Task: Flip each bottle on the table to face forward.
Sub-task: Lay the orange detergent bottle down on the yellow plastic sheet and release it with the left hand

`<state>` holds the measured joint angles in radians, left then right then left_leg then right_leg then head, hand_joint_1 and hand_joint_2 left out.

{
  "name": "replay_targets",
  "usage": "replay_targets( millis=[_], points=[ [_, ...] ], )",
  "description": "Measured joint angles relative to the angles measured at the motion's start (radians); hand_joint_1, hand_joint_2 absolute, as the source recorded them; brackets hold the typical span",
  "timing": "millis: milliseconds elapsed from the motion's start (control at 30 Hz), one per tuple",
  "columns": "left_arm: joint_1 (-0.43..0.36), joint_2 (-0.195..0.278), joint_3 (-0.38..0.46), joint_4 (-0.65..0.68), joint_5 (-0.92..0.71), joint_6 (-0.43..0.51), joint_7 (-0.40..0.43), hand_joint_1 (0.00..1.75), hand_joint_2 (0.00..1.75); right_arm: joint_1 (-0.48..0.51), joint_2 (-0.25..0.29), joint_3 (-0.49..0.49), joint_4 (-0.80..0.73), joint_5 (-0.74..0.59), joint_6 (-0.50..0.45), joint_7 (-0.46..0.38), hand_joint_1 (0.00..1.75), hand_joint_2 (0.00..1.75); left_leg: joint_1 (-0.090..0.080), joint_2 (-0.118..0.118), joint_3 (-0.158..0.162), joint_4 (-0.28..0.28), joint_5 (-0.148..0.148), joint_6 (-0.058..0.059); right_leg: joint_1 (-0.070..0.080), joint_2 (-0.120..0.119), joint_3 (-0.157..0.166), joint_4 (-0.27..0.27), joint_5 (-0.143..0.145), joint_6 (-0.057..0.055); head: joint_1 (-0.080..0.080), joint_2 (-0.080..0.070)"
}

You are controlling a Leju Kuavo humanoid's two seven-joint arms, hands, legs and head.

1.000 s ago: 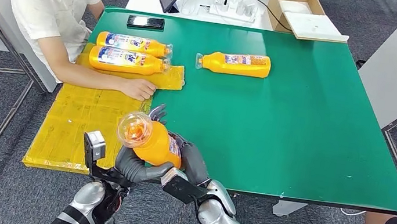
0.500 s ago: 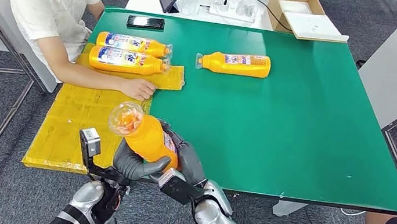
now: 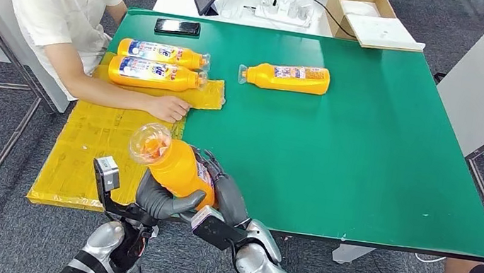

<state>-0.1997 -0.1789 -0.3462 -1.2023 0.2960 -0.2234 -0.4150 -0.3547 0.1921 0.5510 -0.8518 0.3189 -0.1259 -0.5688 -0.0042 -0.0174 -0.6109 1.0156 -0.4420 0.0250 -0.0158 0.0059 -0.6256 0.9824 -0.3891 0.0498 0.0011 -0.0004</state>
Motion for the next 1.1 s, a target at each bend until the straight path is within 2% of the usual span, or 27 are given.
replay_targets(
  millis=[33,133,267,367,467,533,600,700,900,1000,1100],
  points=[
    [0.0,0.0,0.0,0.0,0.002,0.0,0.0,1.75,1.75,0.0,0.0,0.0,0.0,0.0,0.0,0.0,0.0,1.31,0.0,0.0,0.0,0.0,0.0,0.0,0.0,0.0,0.0,0.0,0.0,0.0,0.0,0.0],
    [0.003,0.0,0.005,-0.003,0.033,-0.005,0.006,1.75,1.75,0.001,0.001,0.0,0.0,-0.004,-0.003,-0.001,0.0,0.0,0.0,0.0,0.0,0.0,0.0,0.0,0.0,0.0,0.0,0.0,0.0,0.0,0.0,0.0],
    [-0.002,0.006,0.027,-0.002,0.104,0.032,0.078,1.75,1.75,0.016,0.001,0.0,-0.009,-0.009,-0.027,-0.013,0.0,0.0,0.0,0.0,0.0,0.0,0.0,0.0,0.0,0.0,0.0,0.0,0.0,0.0,0.0,0.0],
    [-0.031,0.021,0.056,0.029,0.055,0.169,0.099,1.75,1.75,0.037,0.003,-0.001,-0.026,-0.014,-0.069,-0.025,0.0,0.0,0.0,0.001,0.0,0.0,0.0,0.0,0.0,0.0,0.0,0.0,0.0,0.0,0.0,0.0],
    [-0.064,0.047,0.087,0.057,-0.142,0.378,0.051,1.75,1.75,0.06,0.003,-0.002,-0.069,-0.004,-0.118,-0.042,0.0,0.0,0.001,0.002,0.0,0.0,0.0,0.0,0.001,0.001,-0.001,0.0,0.0,0.0,0.0,0.0],
    [-0.079,0.068,0.108,0.054,-0.355,0.538,0.034,1.75,1.75,0.086,0.0,-0.008,-0.107,0.012,-0.145,-0.046,0.0,0.0,0.002,0.001,0.0,0.0,0.001,-0.001,0.001,0.0,-0.001,0.0,0.0,0.0,0.0,0.0],
    [-0.09,0.089,0.125,0.039,-0.556,0.636,0.045,1.75,1.75,0.118,-0.004,-0.02,-0.144,0.021,-0.16,-0.048,0.0,0.0,0.002,0.0,0.0,0.0,0.001,-0.001,0.002,0.0,-0.001,0.0,0.0,-0.001,0.0,0.0],
    [-0.106,0.115,0.143,0.019,-0.702,0.625,0.073,1.75,1.75,0.154,-0.01,-0.047,-0.182,0.019,-0.164,-0.05,0.0,0.0,0.002,0.001,-0.001,0.0,0.0,-0.001,0.002,0.0,-0.001,0.0,0.0,-0.001,0.0,0.0],
    [-0.14,0.132,0.143,0.006,-0.799,0.571,0.102,1.75,1.75,0.185,-0.02,-0.105,-0.217,-0.016,-0.159,-0.065,0.0,0.0,0.002,0.0,-0.001,0.0,0.0,-0.001,0.001,0.0,-0.001,0.0,0.0,0.0,0.0,0.0],
    [-0.192,0.133,0.131,0.027,-0.858,0.556,0.146,1.75,1.75,0.186,-0.019,-0.142,-0.219,-0.041,-0.145,-0.071,0.0,0.0,0.002,0.0,-0.001,0.0,0.001,-0.001,0.002,0.0,-0.001,0.0,0.0,0.0,0.0,0.0],
    [-0.282,0.143,0.106,0.107,-1.015,0.592,0.233,1.75,1.75,0.186,-0.015,-0.167,-0.219,-0.049,-0.127,-0.076,0.0,0.0,0.002,0.001,0.0,0.0,0.001,-0.001,0.002,0.0,-0.001,0.0,0.001,0.0,0.0,0.0]
  ],
)
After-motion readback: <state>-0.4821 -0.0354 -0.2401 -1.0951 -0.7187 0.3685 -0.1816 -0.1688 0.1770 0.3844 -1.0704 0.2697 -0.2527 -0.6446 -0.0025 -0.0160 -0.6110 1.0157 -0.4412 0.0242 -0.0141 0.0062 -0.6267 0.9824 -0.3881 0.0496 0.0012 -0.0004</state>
